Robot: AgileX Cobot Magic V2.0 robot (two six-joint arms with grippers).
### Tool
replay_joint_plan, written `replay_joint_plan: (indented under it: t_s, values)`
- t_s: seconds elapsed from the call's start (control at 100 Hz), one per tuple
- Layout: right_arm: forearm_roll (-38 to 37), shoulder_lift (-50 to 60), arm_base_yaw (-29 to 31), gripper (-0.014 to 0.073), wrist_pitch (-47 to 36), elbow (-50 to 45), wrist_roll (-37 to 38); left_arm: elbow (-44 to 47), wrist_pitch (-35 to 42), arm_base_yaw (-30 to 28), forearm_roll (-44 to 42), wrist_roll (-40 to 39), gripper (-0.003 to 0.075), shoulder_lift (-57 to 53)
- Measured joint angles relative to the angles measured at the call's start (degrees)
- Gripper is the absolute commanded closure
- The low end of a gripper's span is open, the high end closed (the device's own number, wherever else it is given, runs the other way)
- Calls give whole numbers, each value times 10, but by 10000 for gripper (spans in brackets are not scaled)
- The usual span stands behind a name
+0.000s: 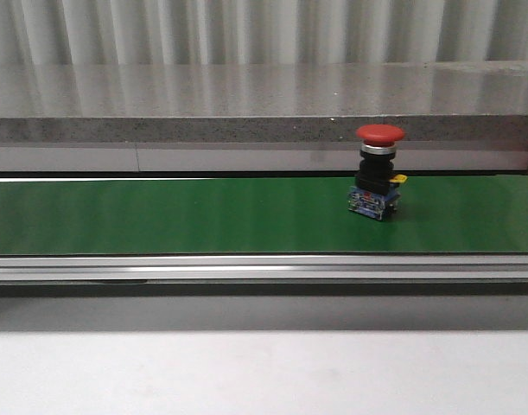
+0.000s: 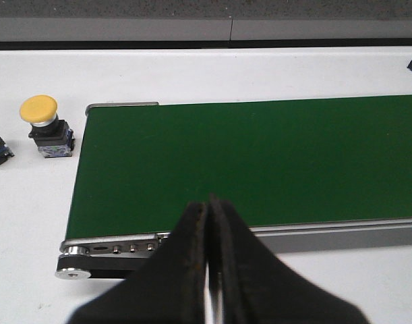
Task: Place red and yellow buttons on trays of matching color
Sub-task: 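Lower the right gripper onto the red button on the belt and grasp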
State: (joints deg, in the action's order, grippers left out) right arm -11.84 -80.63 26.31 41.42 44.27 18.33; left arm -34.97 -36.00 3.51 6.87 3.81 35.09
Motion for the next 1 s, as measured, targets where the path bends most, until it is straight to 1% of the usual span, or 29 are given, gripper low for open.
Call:
replay_joint_plan:
  t_s: [0.19,0.28,0.38,0.48,0.71,0.85,1.0]
  values:
    - [0,49,-3,-6,14,4,0,0,0,0,0,0,740,0]
    - [0,80,-22,-6,17,5,1,0,0,0,0,0,740,0]
    - [2,112,-66,-6,17,5,-2,0,0,0,0,0,740,0]
    - [6,135,-131,-6,17,5,-21,0,0,0,0,0,740,0]
    - [32,144,-266,-6,4,5,-55,0,0,0,0,0,740,0]
    - [49,144,-315,-6,-17,5,-69,0,0,0,0,0,740,0]
    - [63,143,-340,-6,-28,22,-81,0,0,0,0,0,740,0]
